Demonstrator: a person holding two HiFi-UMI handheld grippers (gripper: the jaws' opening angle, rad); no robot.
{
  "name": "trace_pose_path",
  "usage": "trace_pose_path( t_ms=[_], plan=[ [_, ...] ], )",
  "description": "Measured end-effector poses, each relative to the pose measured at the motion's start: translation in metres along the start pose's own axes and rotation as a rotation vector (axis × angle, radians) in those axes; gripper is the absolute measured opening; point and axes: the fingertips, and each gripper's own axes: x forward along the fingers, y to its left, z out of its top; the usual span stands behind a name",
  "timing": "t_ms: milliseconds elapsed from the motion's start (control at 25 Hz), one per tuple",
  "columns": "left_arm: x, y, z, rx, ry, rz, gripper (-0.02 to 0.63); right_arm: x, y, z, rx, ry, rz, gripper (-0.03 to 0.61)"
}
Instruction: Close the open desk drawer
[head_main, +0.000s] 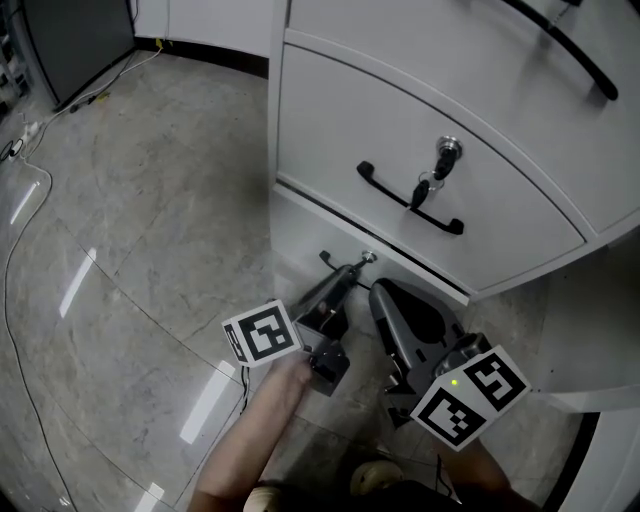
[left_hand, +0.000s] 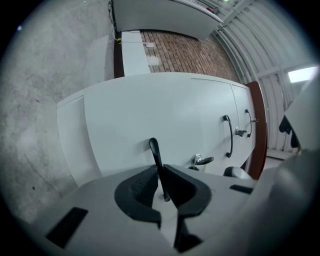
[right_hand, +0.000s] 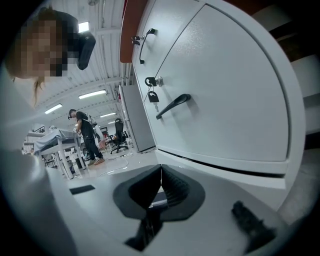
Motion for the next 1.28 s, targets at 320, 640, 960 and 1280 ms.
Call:
trace_pose_path(
  t_ms=[320, 640, 960, 1280],
  plan=[
    [0.016, 0.004, 0.004, -0.007, 0.002, 0.003, 0.04, -0.004, -0.006, -0.003, 0.004, 0.009, -0.018, 0.012],
    [0.016, 0.004, 0.004, -0.014, -0.009, 0.006, 0.04, -0.005, -0.003, -0.005, -0.004, 0.014, -0.014, 0.012],
    [0.013, 0.0, 0.003, 0.078, 0.005, 0.03, 0.066, -0.012, -0.006, -0.005, -0.007, 0.014, -0.04, 0.012],
    [-0.019, -0.001, -0.007, 0.129, 0.009, 0.051, 0.141, -0.014, -0.001, -0.01, -0.003, 0.017, -0.052, 0.012]
  ],
)
